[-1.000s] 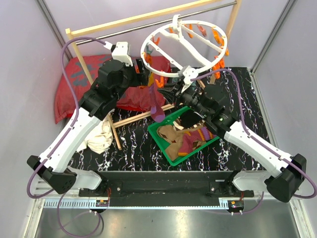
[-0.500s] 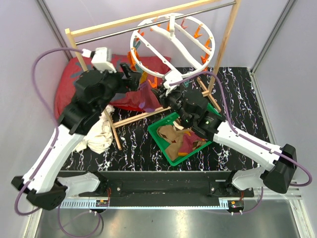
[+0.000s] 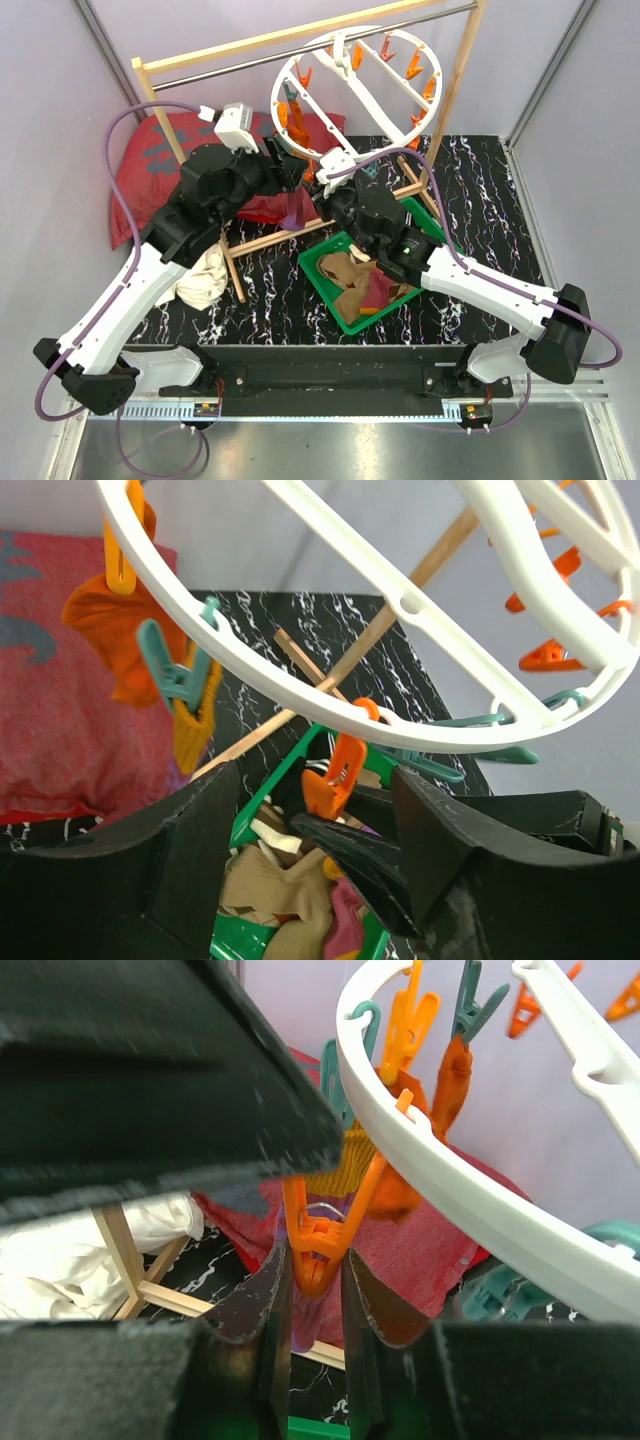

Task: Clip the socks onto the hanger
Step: Open the clamp at the hanger.

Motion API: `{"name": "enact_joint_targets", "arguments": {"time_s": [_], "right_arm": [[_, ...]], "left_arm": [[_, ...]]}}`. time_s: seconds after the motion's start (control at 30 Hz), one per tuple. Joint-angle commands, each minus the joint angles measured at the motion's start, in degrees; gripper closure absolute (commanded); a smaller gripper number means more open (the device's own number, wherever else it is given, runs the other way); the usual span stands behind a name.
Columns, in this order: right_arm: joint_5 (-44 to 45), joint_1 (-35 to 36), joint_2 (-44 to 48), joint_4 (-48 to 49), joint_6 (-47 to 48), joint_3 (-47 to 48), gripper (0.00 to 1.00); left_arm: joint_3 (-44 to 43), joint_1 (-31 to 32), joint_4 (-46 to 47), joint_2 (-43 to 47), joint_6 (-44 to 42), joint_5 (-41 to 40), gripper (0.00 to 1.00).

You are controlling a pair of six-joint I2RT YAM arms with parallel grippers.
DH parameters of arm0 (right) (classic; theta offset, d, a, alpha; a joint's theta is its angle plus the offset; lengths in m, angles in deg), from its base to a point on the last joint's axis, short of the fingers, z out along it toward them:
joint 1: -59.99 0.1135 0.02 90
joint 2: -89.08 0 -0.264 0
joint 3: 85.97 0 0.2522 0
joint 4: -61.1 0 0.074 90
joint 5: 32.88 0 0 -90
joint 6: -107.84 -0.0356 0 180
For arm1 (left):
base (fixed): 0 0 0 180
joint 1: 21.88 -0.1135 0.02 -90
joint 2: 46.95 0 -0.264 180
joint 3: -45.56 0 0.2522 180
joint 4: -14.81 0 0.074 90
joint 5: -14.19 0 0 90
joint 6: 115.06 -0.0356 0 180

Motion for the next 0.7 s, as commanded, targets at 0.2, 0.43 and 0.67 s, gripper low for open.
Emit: {"name": "enact_joint_targets", "arguments": {"time_s": [0.2, 0.43, 0.67], "right_arm": [[3.6, 1.9, -0.8, 4.4, 2.1, 1.7, 0.87], [4.0, 1.8, -0.3, 5.5, 1.3, 1.0, 0.84], [2.0, 1.9, 0.9, 7.0, -2.4, -1.2, 0.58]], "left_arm": [[-0.9, 1.9, 1.9, -1.7, 1.5, -1.6, 0.57], [-1.1, 2.6, 1.4, -2.3, 1.9, -2.2, 0.76], [-2.1, 2.6, 1.4, -2.8, 1.2, -2.7, 0.90]]}}
